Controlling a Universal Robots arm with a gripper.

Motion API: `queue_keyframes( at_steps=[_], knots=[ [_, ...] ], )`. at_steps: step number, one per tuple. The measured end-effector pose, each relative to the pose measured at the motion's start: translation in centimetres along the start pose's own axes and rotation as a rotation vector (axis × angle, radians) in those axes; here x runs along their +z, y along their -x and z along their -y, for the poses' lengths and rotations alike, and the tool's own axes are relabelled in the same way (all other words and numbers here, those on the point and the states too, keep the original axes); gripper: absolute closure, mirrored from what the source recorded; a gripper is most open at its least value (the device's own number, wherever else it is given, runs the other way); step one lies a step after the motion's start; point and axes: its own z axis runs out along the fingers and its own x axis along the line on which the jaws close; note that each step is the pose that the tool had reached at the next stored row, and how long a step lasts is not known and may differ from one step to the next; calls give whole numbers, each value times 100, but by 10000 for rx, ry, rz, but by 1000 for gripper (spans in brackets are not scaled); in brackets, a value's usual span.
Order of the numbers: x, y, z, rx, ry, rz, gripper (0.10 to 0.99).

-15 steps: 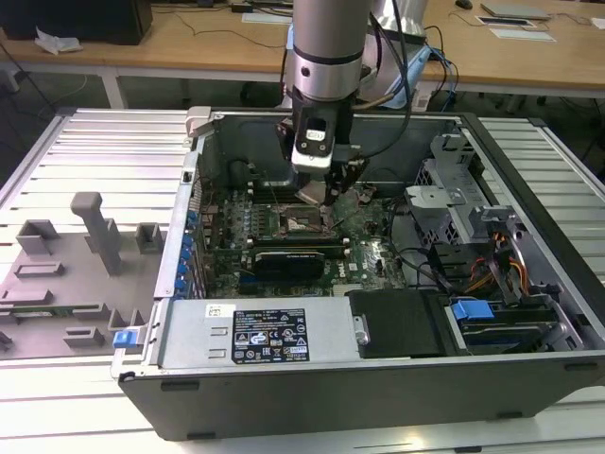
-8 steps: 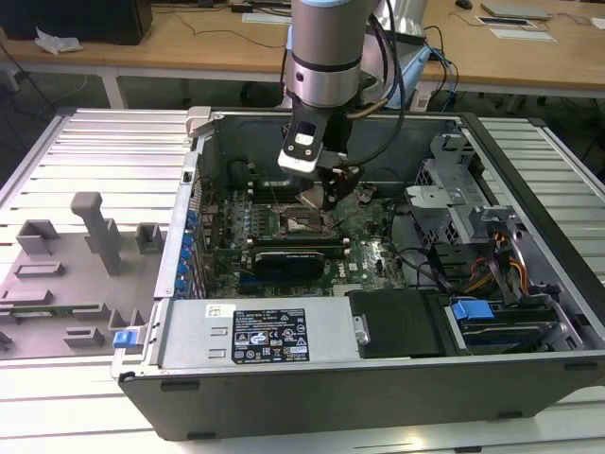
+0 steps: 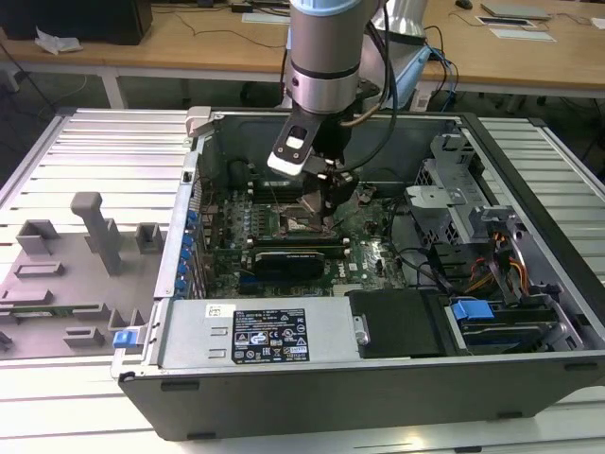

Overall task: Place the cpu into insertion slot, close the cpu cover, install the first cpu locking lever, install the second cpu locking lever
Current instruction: 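Place the cpu into insertion slot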

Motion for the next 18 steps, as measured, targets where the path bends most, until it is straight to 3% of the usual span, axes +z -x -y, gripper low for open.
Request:
queue_keyframes(
  at_steps=[11, 18],
  knots=[
    [48, 1, 4, 2081, 38, 182, 549],
    [83, 2, 7, 3777, 69, 329, 549]
  ],
)
